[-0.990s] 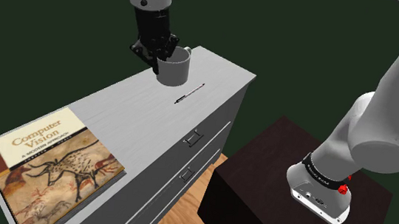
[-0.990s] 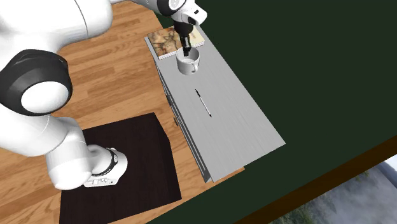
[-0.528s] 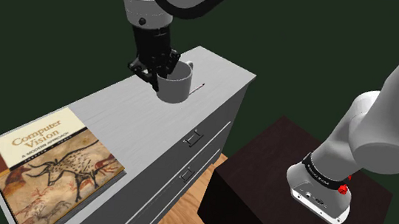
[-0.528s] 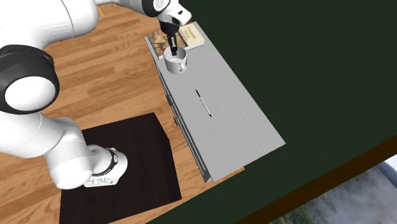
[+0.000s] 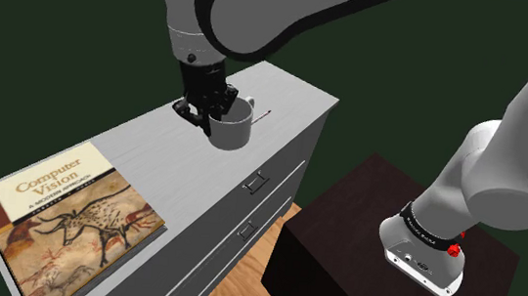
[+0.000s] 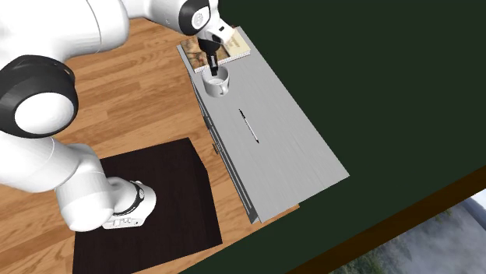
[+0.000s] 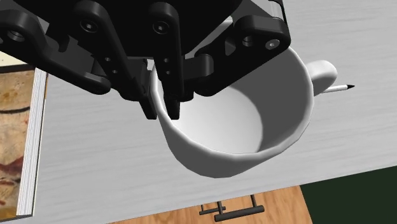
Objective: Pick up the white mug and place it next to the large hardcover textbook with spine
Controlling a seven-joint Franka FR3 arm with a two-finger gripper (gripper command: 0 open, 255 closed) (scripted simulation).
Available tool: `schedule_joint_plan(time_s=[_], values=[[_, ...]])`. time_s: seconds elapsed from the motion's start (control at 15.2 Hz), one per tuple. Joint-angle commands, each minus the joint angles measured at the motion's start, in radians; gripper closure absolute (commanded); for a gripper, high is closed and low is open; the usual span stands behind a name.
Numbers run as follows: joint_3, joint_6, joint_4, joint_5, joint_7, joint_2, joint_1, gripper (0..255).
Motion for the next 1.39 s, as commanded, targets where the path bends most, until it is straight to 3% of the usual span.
schedule_joint_plan(time_s=[0.0,0.92,1.32], values=[[0.0,0.025,-0.016,-0.005,0.004,0.01,0.001,255],[-0.009,0.204,-0.115,-0.053,0.04,0.098,0.01,255],[-0.009,0.204,-0.115,-0.053,0.04,0.098,0.01,255]])
